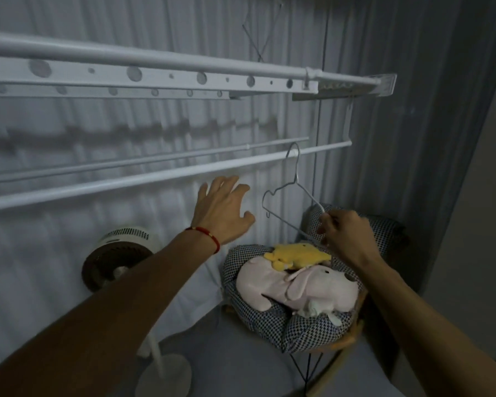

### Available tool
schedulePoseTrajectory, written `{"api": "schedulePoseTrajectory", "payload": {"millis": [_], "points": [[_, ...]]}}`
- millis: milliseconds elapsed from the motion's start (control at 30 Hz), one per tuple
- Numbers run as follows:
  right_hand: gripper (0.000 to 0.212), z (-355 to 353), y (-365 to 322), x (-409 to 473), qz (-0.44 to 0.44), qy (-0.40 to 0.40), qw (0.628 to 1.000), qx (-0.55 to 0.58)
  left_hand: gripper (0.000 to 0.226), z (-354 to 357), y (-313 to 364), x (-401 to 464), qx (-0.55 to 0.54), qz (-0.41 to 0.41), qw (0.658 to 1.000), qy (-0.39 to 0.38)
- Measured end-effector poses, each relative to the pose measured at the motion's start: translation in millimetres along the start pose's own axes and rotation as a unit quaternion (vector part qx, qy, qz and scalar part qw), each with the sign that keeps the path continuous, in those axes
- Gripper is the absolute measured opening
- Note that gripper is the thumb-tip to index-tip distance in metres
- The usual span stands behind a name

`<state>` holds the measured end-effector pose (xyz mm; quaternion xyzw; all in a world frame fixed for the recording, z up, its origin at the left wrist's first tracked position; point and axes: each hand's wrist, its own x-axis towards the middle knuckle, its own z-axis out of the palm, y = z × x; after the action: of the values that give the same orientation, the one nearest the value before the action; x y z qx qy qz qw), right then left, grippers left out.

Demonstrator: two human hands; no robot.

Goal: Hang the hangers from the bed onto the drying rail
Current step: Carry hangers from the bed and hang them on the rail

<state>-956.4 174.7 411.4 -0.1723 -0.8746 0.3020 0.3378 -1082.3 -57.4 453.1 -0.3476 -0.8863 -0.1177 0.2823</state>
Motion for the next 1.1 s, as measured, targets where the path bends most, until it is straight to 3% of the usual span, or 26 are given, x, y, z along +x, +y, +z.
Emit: {"api": "schedulePoseTrajectory", "payload": {"millis": [300, 500, 700, 900, 1100], "points": [[0.033, 17, 79, 131, -0.039, -0.023, 0.999, -0.026, 0.072, 57, 22, 116, 0.123, -0.082, 0.988, -0.035], [0.035, 42, 97, 171, -0.053, -0.063, 0.997, 0.012, 0.084, 78, 21, 137, 0.129, -0.151, 0.972, -0.126], [0.037, 59, 104, 191, -0.05, -0.083, 0.995, -0.028, 0.085, 82, 14, 141, 0.19, -0.127, 0.969, -0.096], [0.036, 63, 109, 187, -0.06, -0.073, 0.994, -0.058, 0.095, 86, 9, 141, 0.194, -0.136, 0.96, -0.148], [0.034, 64, 109, 186, -0.046, -0.075, 0.993, -0.081, 0.093, 87, 5, 139, 0.198, -0.142, 0.959, -0.146]]}}
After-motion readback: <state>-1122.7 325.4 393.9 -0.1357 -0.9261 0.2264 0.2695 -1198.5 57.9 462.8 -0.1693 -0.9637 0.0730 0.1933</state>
